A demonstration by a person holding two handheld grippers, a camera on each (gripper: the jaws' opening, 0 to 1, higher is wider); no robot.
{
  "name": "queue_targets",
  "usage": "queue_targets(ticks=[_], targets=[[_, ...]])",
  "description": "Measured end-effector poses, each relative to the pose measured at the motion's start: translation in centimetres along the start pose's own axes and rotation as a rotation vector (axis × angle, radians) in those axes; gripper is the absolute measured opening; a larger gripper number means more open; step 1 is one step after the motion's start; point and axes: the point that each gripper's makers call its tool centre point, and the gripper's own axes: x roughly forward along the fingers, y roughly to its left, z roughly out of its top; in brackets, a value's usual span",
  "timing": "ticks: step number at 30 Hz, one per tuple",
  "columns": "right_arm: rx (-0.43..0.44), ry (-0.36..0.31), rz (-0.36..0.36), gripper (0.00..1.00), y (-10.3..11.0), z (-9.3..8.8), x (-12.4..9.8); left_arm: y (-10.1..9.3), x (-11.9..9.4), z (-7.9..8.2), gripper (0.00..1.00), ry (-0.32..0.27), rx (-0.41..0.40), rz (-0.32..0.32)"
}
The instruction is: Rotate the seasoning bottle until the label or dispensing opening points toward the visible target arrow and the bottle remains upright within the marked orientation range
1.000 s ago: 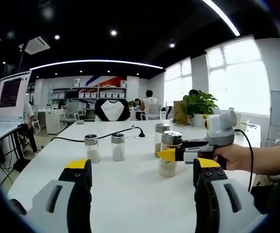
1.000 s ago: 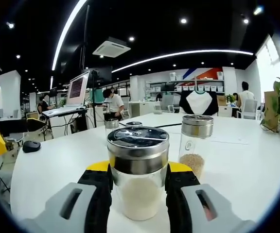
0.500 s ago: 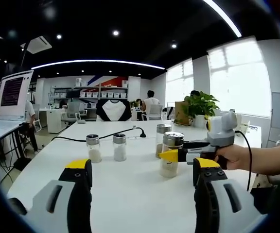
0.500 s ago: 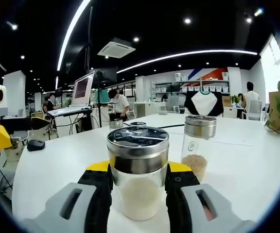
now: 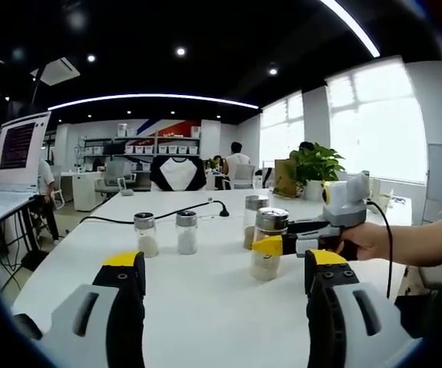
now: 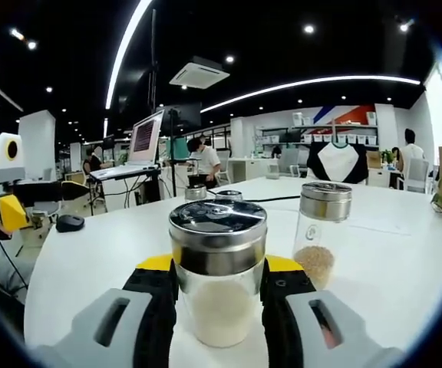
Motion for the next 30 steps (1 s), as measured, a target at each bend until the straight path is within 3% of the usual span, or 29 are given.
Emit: queue_targets(ticks=[14, 30], targets=[[-0.014, 0.013, 0.077, 0.4, 0.27, -0.13, -0.17, -0.13, -0.14, -0.02, 0.91, 0.002, 0.002, -0.006], [-0.03, -0.026, 0.195, 0.41, 0.99, -0.03, -0.48, 0.13, -0.49, -0.07, 0.9, 0.0, -0.008, -0.005]])
